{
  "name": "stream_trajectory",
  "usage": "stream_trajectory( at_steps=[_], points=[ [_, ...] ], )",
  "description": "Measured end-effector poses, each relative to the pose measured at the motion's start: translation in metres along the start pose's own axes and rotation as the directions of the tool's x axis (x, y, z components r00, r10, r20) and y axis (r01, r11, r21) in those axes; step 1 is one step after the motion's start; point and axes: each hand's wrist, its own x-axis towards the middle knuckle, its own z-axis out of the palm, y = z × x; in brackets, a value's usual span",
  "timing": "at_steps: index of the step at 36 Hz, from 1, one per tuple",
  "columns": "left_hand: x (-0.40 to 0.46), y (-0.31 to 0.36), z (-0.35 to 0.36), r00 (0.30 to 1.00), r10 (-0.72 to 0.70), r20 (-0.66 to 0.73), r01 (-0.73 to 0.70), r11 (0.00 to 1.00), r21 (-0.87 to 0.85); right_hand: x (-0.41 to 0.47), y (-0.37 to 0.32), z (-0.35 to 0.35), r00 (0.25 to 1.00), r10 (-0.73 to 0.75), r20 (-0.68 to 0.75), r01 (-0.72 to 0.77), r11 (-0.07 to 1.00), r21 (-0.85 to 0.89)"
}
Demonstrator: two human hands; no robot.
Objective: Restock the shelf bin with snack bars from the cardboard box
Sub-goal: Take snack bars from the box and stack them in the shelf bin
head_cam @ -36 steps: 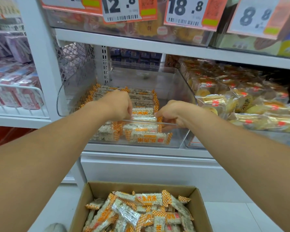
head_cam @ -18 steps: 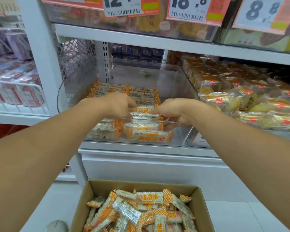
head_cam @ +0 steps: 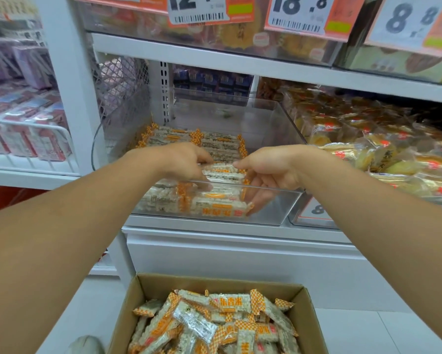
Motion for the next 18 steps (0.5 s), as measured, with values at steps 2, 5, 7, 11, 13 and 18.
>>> stream_trajectory(
  at_steps=[2,5,7,11,13,18],
  points=[
    [0.001,0.000,0.001,1.000,-0.004,0.002,0.004,1.000,0.000,-0.005,0.003,-0.002,0.999,0.005,-0.051,-0.008,0.998,-0.060],
    [0.004,-0.001,0.002,1.000,-0.018,0.012,0.018,1.000,0.000,-0.009,0.001,-0.002,0.965,-0.101,-0.242,0.013,0.940,-0.340],
    [0.006,0.002,0.002,1.000,-0.026,0.013,0.026,0.999,0.026,-0.007,-0.001,-0.001,0.938,-0.202,-0.281,0.039,0.869,-0.494],
    [0.006,0.005,0.001,0.999,-0.022,0.024,0.020,0.997,0.074,0.002,-0.006,0.002,0.940,-0.266,-0.213,0.063,0.750,-0.658],
    [0.006,0.005,0.002,0.999,-0.025,0.036,0.022,0.997,0.074,0.003,-0.007,0.006,0.961,-0.221,-0.166,0.018,0.651,-0.758],
    [0.007,0.005,0.003,0.999,-0.035,0.031,0.034,0.998,0.050,0.007,-0.013,0.008,0.964,-0.211,-0.164,-0.013,0.575,-0.818]
  ],
)
